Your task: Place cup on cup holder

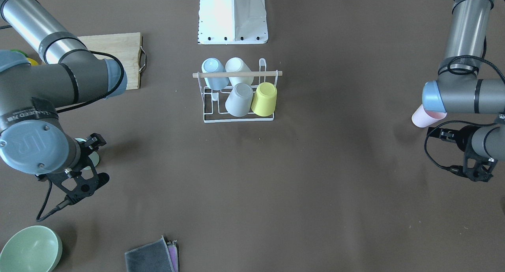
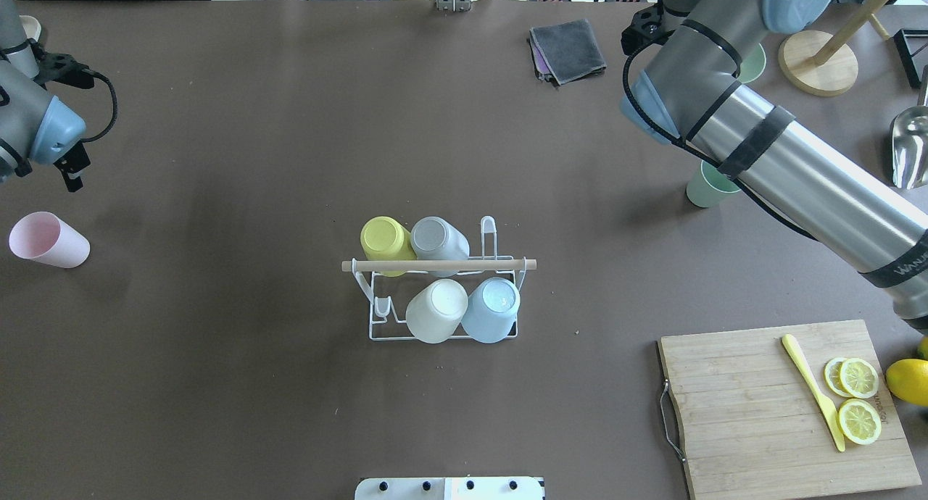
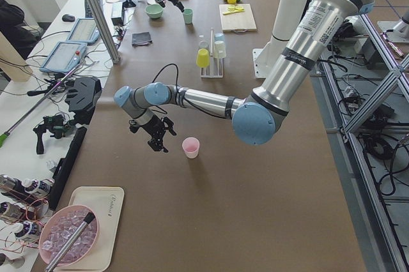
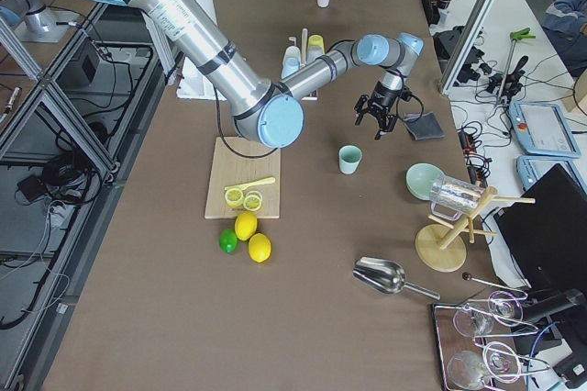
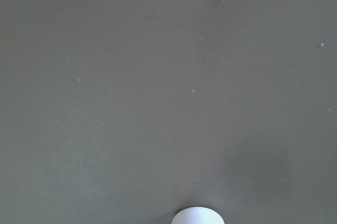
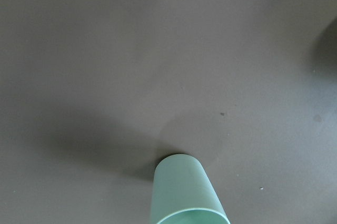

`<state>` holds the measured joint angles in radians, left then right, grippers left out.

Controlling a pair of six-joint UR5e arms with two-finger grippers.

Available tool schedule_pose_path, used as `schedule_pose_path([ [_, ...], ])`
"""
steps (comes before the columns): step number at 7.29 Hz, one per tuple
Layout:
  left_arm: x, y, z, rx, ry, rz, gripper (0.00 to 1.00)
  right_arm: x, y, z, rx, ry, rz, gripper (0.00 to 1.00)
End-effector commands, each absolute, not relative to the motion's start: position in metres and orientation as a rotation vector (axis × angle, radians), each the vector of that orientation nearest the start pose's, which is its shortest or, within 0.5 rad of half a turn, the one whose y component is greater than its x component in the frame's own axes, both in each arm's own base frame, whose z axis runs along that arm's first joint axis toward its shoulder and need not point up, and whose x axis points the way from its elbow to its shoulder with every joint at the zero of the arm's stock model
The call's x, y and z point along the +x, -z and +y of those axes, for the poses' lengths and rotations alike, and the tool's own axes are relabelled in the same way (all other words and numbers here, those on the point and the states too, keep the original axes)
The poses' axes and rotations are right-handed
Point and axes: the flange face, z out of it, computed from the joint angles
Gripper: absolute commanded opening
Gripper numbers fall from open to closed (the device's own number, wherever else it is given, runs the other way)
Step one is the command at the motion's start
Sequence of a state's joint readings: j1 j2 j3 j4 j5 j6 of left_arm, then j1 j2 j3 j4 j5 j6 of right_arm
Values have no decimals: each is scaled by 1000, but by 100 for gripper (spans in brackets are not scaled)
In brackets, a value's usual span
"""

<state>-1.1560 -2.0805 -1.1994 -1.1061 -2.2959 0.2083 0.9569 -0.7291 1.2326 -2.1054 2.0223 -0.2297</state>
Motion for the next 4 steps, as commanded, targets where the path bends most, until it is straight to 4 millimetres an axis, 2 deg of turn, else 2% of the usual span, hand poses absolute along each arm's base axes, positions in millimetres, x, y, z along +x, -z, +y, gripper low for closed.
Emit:
schedule_pose_path([
  [1, 209, -590, -635, -427, -467, 687, 97, -411, -334, -685, -135, 983, -302, 100],
  [2, 214, -596, -635, -463, -443, 718, 97, -424, -341, -678, -144, 1020, -261, 100],
  [3, 220, -603, -635, -489, -427, 735, 97, -447, -358, -664, -184, 1069, -198, 99],
  [4, 235, -604, -633, -505, -441, 728, 97, -462, -370, -655, -203, 1125, -153, 99],
])
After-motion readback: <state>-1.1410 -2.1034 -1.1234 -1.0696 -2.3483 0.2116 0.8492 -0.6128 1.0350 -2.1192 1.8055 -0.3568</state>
